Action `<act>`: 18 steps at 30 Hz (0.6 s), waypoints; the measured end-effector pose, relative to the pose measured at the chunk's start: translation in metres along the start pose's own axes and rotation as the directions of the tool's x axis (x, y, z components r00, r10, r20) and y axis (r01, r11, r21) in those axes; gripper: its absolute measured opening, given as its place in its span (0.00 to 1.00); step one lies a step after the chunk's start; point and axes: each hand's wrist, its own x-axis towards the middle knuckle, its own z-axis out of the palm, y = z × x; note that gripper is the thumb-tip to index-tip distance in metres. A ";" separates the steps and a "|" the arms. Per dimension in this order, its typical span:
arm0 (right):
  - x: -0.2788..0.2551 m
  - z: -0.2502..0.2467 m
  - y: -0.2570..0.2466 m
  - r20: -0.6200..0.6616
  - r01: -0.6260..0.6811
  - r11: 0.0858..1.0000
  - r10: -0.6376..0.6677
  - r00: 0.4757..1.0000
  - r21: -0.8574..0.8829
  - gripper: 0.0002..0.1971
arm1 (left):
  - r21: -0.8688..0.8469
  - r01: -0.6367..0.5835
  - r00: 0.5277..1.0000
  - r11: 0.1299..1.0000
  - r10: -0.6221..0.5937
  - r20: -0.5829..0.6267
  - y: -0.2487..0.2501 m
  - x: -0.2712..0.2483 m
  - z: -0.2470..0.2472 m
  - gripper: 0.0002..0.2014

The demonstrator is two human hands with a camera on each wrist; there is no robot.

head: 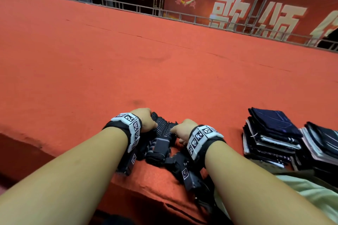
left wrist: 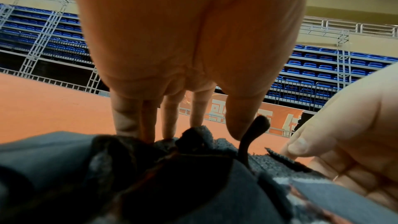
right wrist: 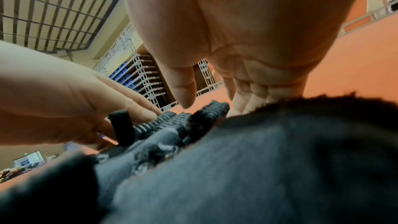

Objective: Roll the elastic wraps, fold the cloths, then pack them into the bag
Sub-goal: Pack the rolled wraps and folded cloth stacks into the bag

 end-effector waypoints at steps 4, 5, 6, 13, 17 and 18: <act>0.006 0.001 -0.002 0.041 0.000 1.000 0.000 0.999 0.016 0.12 | 0.026 0.017 1.000 1.000 -0.017 -0.019 -0.003 0.012 0.005 0.29; 0.007 0.000 -0.002 0.046 -0.004 1.000 0.003 0.999 0.026 0.12 | 0.023 0.018 1.000 1.000 -0.018 -0.018 -0.004 0.015 0.005 0.29; 0.008 0.001 -0.002 0.046 -0.009 0.999 0.007 0.999 0.033 0.13 | 0.020 0.024 1.000 1.000 -0.024 -0.014 -0.005 0.016 0.006 0.29; 0.029 0.015 0.003 0.071 -0.005 0.997 0.000 0.997 0.071 0.14 | 0.222 -0.077 0.987 0.972 0.106 -0.124 0.002 0.016 0.011 0.23; 0.024 0.009 0.000 0.041 -0.013 0.999 0.011 0.999 0.041 0.13 | 0.271 -0.151 0.980 0.951 0.181 -0.088 0.019 0.016 0.009 0.11; 0.025 0.008 0.002 0.037 -0.017 0.999 0.016 0.999 0.027 0.13 | 0.270 -0.142 0.984 0.952 0.166 -0.067 0.021 0.016 0.011 0.10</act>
